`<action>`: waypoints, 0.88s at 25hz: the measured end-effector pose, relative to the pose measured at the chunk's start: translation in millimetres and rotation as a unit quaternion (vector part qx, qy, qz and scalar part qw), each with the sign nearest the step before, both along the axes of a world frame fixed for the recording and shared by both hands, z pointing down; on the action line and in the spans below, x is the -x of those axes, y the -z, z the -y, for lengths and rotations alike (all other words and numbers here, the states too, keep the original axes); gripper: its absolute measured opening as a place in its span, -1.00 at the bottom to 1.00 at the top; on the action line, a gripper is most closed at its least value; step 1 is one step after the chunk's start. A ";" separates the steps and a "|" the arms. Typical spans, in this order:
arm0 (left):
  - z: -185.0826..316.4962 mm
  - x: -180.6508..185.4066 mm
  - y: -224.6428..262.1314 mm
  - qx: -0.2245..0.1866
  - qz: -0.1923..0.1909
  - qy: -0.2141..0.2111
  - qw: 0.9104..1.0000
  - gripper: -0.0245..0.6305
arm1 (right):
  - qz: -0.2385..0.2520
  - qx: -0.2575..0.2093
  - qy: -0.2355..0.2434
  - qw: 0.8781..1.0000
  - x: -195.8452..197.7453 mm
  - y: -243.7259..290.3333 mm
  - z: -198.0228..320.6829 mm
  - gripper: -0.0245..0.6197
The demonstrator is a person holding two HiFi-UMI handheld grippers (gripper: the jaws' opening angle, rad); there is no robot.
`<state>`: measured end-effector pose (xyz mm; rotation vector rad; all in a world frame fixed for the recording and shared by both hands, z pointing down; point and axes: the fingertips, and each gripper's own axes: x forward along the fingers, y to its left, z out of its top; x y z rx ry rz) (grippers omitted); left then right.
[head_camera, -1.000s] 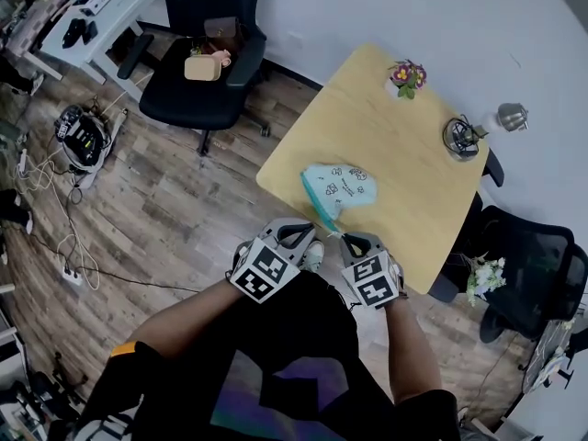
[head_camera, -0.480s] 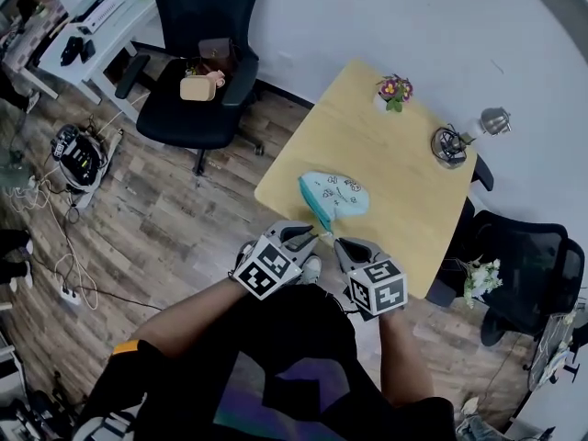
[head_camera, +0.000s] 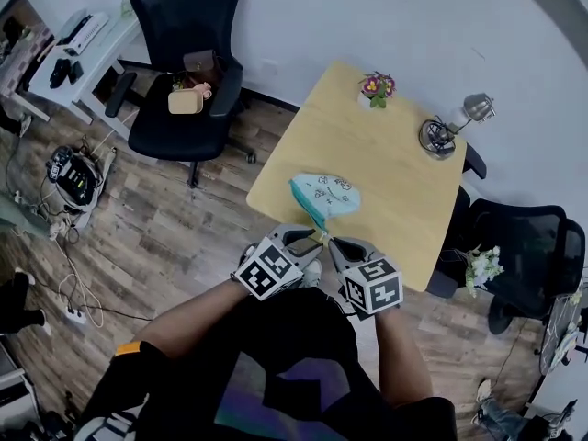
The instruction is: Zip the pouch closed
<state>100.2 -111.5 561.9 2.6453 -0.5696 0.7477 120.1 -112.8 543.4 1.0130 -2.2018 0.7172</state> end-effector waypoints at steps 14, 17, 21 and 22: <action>15.4 -5.1 3.4 -0.036 0.015 0.016 0.999 -0.84 | 0.009 0.001 -0.003 1.000 -5.9 -1.0 1.5 -0.86; 14.6 -4.4 2.7 -0.049 0.032 0.005 0.998 -0.87 | 0.011 -0.001 -0.005 1.000 -7.5 0.0 3.0 -0.86; 24.7 -0.7 4.9 -0.061 0.043 0.017 0.997 -0.88 | 0.015 -0.006 -0.013 1.000 -14.4 3.7 7.6 -0.87; 30.0 1.6 4.8 -0.062 0.042 0.025 0.997 -0.89 | 0.015 -0.007 -0.015 1.000 -16.7 4.3 8.8 -0.87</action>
